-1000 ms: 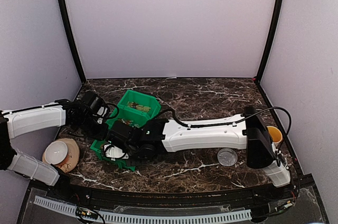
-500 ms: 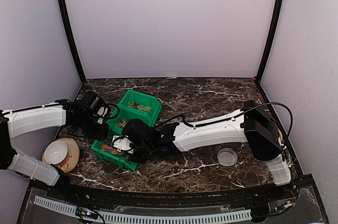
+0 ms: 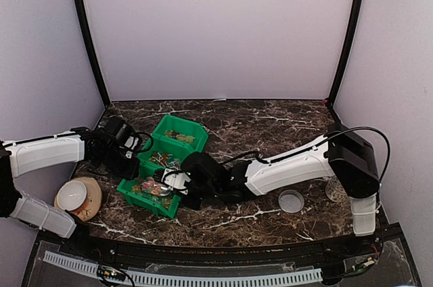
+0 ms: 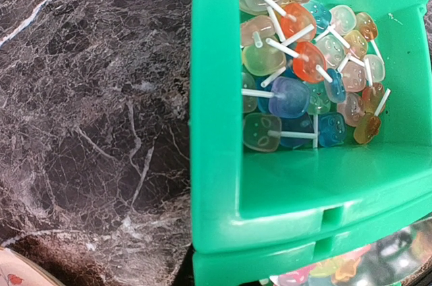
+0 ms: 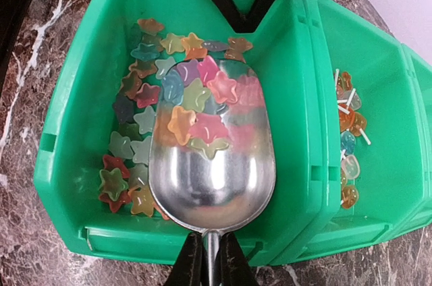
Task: Pack the candies
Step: Scoop the fake candies from the plate, then place the fake candies in the packing box.
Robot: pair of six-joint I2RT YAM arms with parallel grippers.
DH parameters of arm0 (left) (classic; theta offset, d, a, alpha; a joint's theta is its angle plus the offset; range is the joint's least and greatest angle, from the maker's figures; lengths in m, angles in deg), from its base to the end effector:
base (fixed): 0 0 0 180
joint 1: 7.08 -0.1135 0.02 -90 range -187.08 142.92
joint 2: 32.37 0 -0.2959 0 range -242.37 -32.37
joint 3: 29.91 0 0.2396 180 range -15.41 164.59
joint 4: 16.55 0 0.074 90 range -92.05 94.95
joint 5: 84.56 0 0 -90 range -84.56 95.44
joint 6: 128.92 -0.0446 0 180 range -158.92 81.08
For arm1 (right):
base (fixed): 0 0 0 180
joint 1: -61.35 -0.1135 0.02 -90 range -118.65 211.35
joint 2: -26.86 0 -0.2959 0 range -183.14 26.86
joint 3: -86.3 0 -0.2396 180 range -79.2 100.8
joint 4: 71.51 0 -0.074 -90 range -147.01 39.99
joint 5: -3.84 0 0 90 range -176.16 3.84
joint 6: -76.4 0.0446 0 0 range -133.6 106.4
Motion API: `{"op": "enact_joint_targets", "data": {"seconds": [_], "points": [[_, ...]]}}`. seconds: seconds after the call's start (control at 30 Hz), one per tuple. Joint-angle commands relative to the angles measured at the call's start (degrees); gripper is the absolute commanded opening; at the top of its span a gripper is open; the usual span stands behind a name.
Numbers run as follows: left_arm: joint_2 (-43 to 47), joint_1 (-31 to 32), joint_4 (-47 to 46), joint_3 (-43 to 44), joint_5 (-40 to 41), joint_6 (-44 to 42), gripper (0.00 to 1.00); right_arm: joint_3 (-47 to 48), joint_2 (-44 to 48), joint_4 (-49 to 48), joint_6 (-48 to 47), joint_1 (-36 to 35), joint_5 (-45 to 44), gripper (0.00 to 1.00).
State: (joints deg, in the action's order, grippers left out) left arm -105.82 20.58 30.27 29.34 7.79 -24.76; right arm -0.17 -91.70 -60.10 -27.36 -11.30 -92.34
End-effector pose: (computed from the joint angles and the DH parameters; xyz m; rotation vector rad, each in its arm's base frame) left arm 0.2005 -0.1030 0.2346 0.2973 2.6315 -0.1935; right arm 0.1459 0.4508 0.2017 -1.4884 1.6738 0.4503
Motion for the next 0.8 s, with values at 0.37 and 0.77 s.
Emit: {"op": "enact_joint_targets", "data": {"seconds": [0.37,0.77], "points": [[3.5,0.4,-7.2,2.9,-0.6,1.1,0.00,-10.0,8.2,-20.3,3.3,0.5,0.6,0.00],[3.5,0.4,-7.3,2.8,-0.3,1.1,0.00,-17.1,12.8,-22.4,3.4,0.5,-1.9,0.00]]}}
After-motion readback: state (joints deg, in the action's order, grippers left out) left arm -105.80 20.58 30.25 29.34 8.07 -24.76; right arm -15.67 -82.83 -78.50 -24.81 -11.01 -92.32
